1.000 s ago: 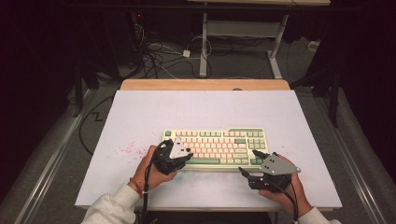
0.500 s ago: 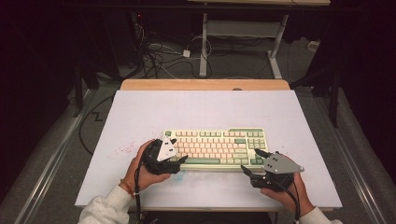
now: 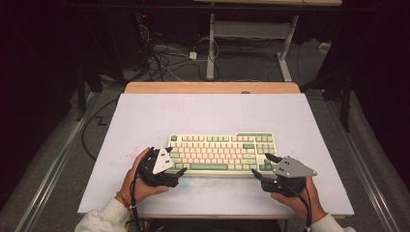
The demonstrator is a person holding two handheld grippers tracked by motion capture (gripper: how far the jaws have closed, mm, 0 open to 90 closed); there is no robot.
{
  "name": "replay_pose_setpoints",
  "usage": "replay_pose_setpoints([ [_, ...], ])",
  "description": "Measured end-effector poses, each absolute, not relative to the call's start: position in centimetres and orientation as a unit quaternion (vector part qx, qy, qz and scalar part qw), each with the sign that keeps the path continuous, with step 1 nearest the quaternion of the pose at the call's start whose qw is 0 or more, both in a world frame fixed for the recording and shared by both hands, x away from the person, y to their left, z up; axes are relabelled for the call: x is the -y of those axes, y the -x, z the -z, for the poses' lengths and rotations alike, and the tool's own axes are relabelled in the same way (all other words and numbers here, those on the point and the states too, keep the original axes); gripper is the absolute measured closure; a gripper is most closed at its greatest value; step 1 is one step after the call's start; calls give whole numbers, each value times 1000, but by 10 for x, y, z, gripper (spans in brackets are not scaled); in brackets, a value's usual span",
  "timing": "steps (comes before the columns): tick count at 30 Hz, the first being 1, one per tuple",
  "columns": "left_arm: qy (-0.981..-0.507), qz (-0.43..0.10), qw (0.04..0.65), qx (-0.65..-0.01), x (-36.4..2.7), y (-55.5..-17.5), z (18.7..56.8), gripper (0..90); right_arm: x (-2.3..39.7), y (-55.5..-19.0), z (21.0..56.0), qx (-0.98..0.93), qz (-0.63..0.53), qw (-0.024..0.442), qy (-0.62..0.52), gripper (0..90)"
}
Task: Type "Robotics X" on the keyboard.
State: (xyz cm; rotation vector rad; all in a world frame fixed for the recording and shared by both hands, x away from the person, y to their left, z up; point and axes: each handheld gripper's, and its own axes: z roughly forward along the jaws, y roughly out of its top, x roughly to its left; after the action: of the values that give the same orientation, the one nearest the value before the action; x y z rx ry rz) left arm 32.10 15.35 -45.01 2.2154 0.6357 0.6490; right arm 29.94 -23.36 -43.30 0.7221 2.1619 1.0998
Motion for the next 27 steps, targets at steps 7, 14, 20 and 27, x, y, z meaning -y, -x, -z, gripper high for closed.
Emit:
replay_pose_setpoints([
  [7,-862,-251,357,-258,-163,-315,457,178,235,-300,432,-813,-416,299,-276,421],
  [14,-861,-252,352,-268,-172,-310,462,178,238,-303,428,-815,-415,290,-281,639],
  [20,-861,-252,345,-275,-178,-306,464,178,237,-314,423,-831,-402,265,-279,837],
  [27,-862,-247,343,-280,-182,-305,465,178,228,-330,422,-846,-380,248,-280,898],
])
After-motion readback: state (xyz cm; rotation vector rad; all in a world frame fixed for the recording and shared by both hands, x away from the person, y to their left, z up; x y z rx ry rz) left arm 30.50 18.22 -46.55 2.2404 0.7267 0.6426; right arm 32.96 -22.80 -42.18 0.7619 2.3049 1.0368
